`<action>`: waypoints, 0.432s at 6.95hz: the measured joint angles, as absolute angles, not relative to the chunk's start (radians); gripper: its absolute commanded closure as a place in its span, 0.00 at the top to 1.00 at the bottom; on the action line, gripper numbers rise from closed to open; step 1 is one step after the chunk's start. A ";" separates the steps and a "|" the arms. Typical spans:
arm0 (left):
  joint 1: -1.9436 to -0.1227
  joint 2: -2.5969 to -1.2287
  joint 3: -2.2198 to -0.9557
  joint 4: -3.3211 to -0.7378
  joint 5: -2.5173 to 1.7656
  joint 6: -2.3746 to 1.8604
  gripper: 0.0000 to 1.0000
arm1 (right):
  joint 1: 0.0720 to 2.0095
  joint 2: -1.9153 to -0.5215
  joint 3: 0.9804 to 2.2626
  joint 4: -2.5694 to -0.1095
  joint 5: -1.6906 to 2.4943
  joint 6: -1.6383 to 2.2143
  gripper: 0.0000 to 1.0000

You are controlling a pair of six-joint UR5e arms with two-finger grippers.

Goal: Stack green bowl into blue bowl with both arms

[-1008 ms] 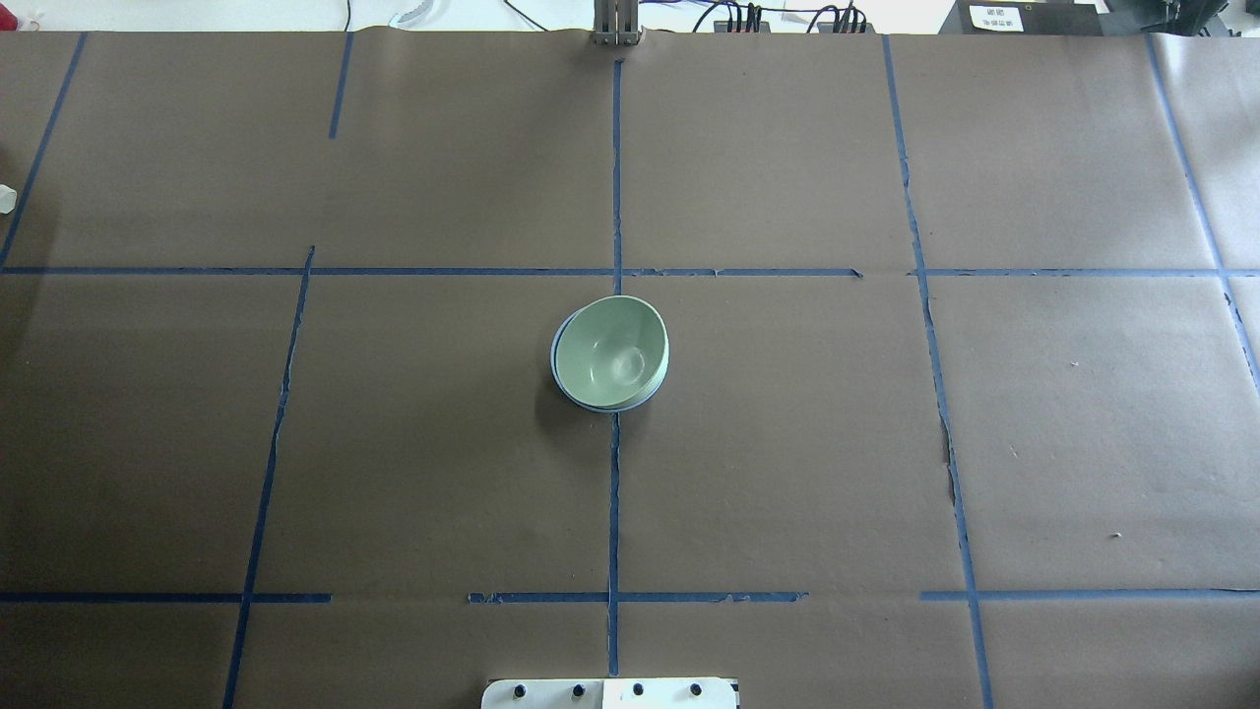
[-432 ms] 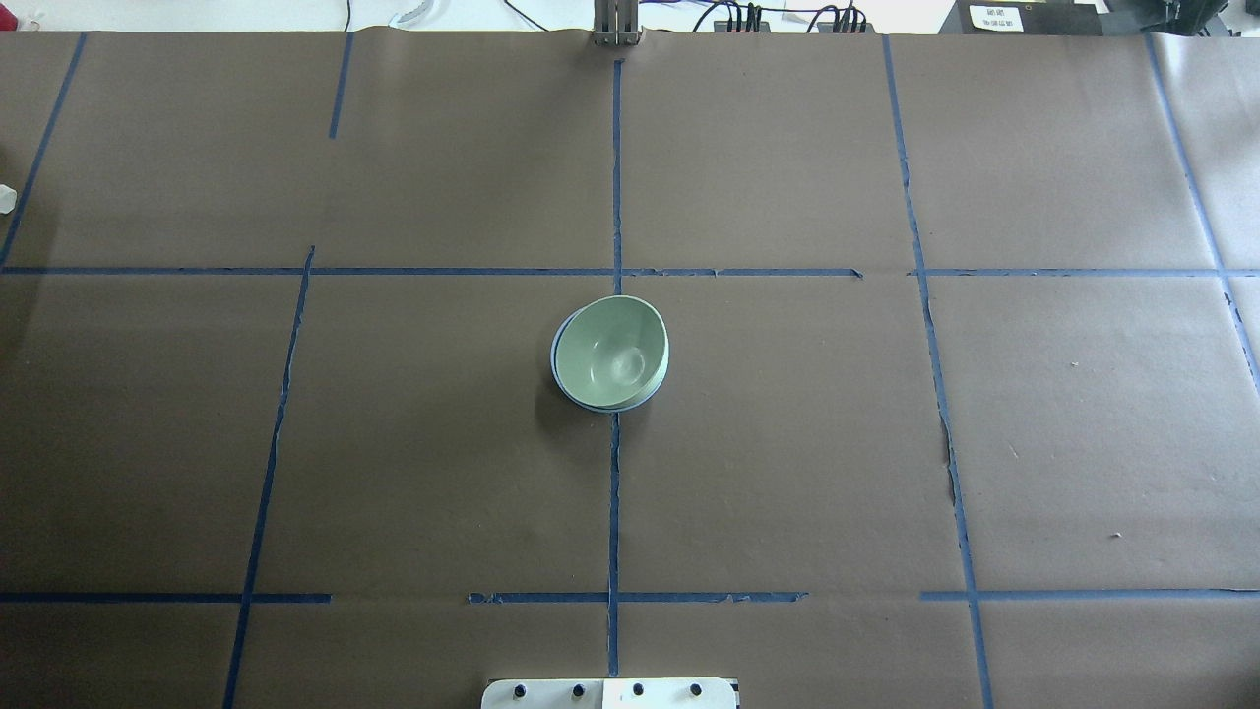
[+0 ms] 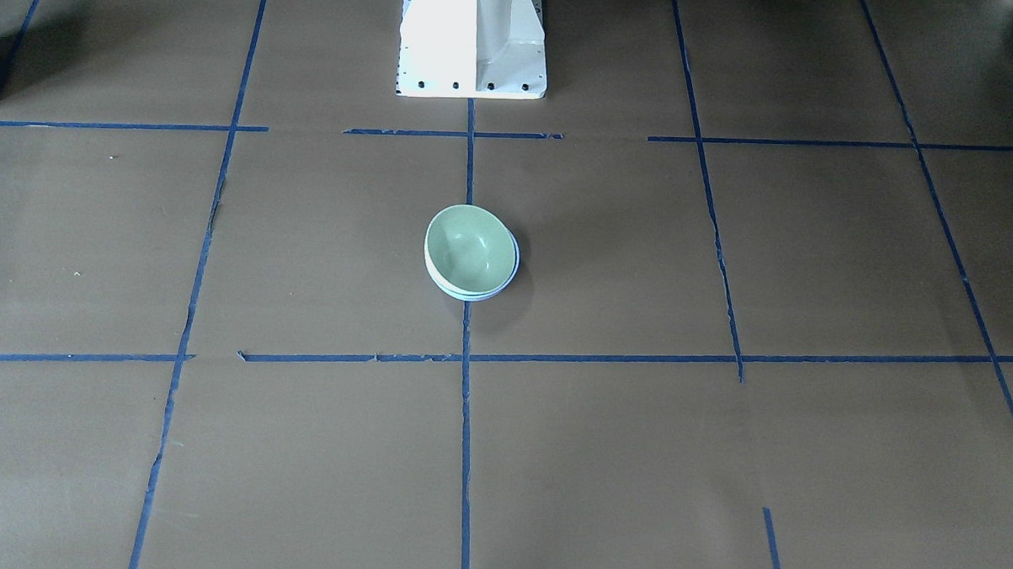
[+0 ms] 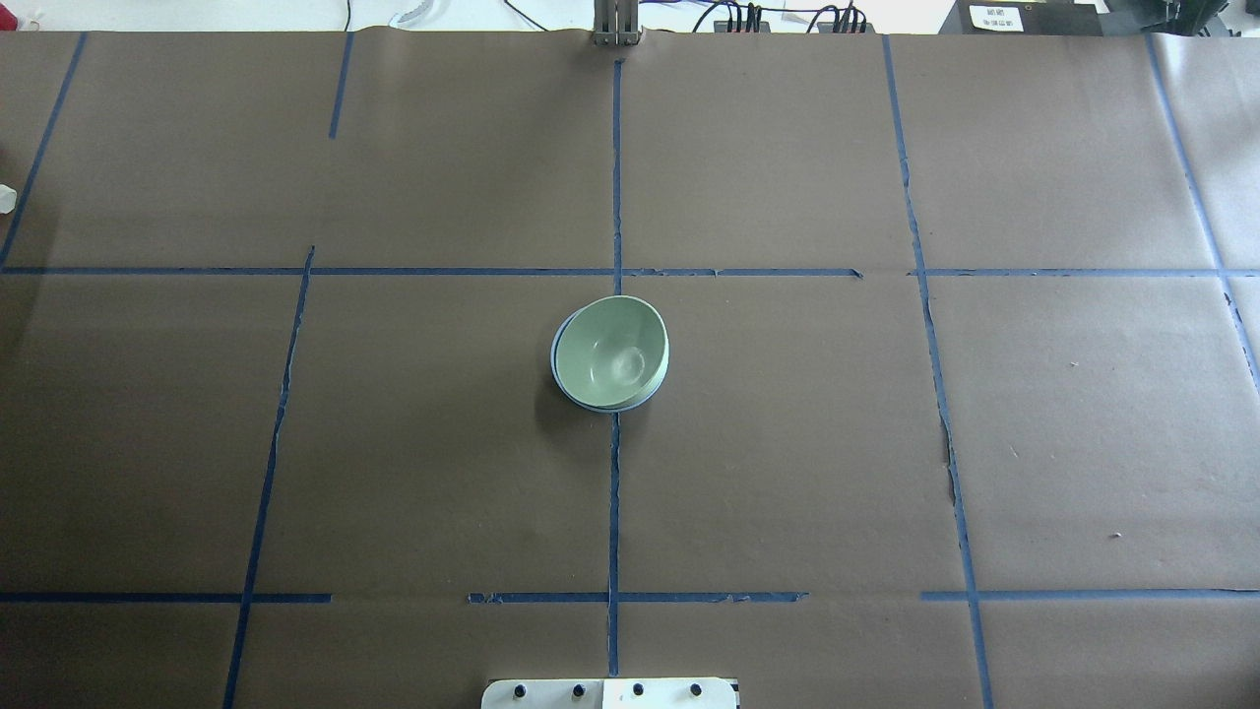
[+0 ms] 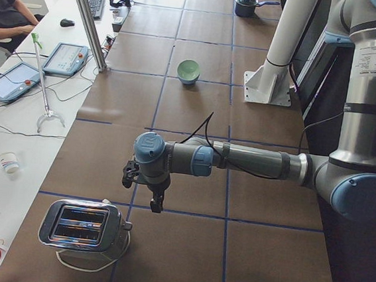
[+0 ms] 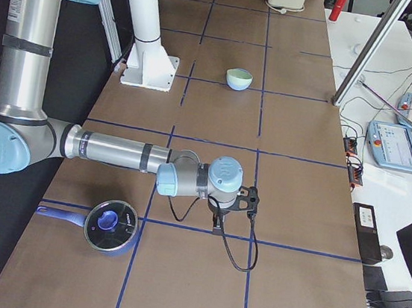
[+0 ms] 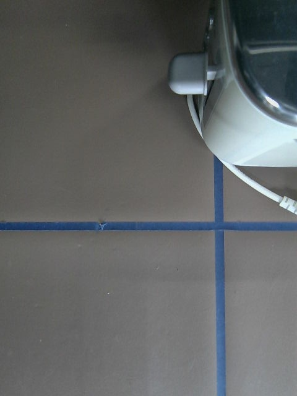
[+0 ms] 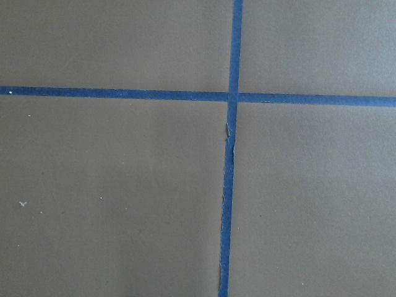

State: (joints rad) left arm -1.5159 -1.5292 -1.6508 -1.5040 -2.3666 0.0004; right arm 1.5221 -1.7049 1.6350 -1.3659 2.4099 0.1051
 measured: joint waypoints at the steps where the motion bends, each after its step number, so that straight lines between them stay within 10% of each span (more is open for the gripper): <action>1: -1.516 -1.529 -1.646 -1.505 -2.367 0.013 1.00 | 1.550 -1.709 1.638 -1.370 2.417 0.104 1.00; 3: -1.516 -1.528 -1.632 -1.505 -2.364 0.037 1.00 | 1.612 -1.700 1.667 -1.450 2.428 0.102 1.00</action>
State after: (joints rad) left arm -1.5156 -1.5281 -1.6317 -1.5048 -2.3643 0.0371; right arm 1.6116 -1.7004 1.6669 -1.4503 2.4281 0.1025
